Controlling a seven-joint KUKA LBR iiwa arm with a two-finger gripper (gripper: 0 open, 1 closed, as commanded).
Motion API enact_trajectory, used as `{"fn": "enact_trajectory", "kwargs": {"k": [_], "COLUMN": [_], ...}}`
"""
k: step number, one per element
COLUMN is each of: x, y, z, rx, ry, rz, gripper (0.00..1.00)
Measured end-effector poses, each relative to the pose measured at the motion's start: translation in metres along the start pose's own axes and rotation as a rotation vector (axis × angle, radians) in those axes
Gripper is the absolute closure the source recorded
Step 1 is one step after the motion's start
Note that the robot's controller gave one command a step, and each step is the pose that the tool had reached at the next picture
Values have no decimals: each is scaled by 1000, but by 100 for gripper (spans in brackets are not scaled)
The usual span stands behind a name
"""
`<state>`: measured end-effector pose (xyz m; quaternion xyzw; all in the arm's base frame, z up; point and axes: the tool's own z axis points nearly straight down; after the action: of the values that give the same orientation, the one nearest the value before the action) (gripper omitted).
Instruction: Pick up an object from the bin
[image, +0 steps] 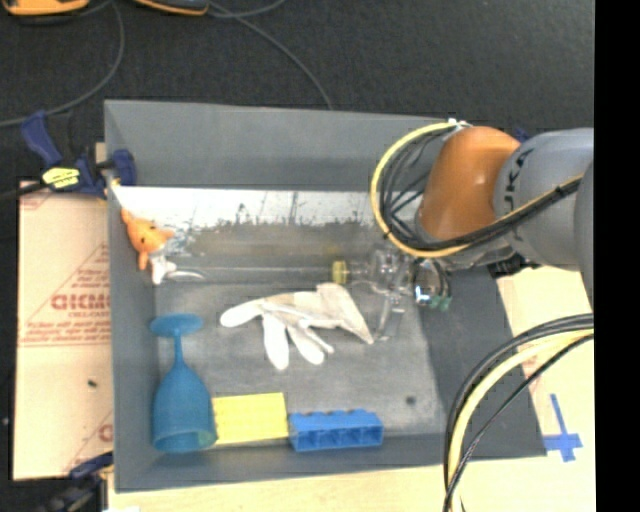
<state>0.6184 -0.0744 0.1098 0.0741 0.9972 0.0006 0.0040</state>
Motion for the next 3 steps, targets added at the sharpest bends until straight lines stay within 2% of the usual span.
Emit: {"fn": "enact_trajectory", "kwargs": {"k": [1, 2, 3], "x": [33, 48, 67], "y": [29, 73, 65], "z": [32, 28, 38], "rx": [-4, -1, -3], "ry": [-5, 0, -12], "rz": [-86, 26, -26], "gripper": [0, 0, 100]}}
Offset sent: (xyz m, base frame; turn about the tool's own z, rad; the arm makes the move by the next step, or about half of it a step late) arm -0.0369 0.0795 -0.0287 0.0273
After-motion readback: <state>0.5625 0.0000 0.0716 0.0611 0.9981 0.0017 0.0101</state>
